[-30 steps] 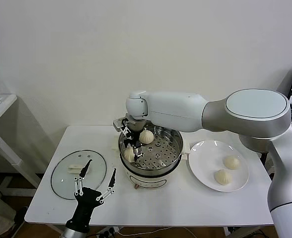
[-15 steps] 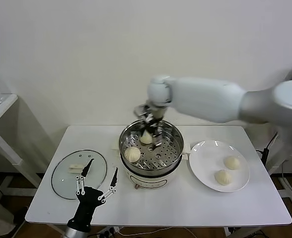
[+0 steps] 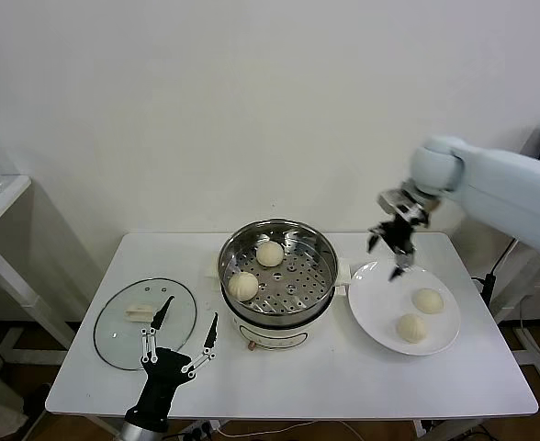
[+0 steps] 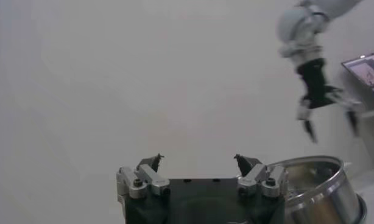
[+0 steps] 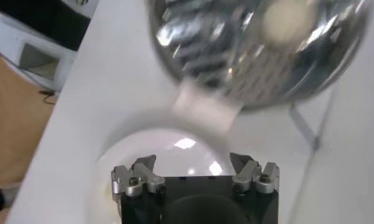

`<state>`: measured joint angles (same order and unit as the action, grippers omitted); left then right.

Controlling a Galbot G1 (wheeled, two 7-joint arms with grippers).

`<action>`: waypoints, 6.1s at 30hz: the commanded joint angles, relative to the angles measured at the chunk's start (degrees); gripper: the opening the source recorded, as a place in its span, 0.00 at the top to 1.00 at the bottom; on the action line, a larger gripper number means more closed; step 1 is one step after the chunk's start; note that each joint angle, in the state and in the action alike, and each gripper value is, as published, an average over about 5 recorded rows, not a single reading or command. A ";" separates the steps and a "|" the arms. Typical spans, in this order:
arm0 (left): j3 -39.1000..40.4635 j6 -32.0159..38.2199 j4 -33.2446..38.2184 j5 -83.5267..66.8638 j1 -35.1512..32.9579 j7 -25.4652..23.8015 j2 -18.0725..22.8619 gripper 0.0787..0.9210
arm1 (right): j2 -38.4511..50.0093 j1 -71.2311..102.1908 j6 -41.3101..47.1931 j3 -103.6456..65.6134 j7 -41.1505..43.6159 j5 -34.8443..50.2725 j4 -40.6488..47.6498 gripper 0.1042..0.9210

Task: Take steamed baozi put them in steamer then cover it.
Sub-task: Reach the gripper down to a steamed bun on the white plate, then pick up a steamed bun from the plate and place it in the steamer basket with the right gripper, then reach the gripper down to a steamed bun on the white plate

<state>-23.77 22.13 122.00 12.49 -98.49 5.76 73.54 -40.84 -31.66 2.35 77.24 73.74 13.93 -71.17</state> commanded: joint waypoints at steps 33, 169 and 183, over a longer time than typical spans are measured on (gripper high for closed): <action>-0.68 0.73 -0.94 1.30 -0.61 0.09 -0.13 0.12 | 1.72 23.78 -0.66 -12.91 -9.12 -11.49 8.95 0.17; -1.41 0.87 -0.25 -0.08 -0.55 0.53 -0.64 0.12 | -5.21 23.71 -6.98 -27.88 -2.86 -15.55 36.60 0.12; -1.29 0.90 -0.74 -0.08 -0.39 0.54 -0.61 0.12 | -9.93 26.47 -8.25 -30.19 -4.36 -16.94 40.50 0.12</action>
<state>-25.09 23.00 121.40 12.38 -98.82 6.27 72.91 -48.05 -7.46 -5.69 48.88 69.96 -1.32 -34.52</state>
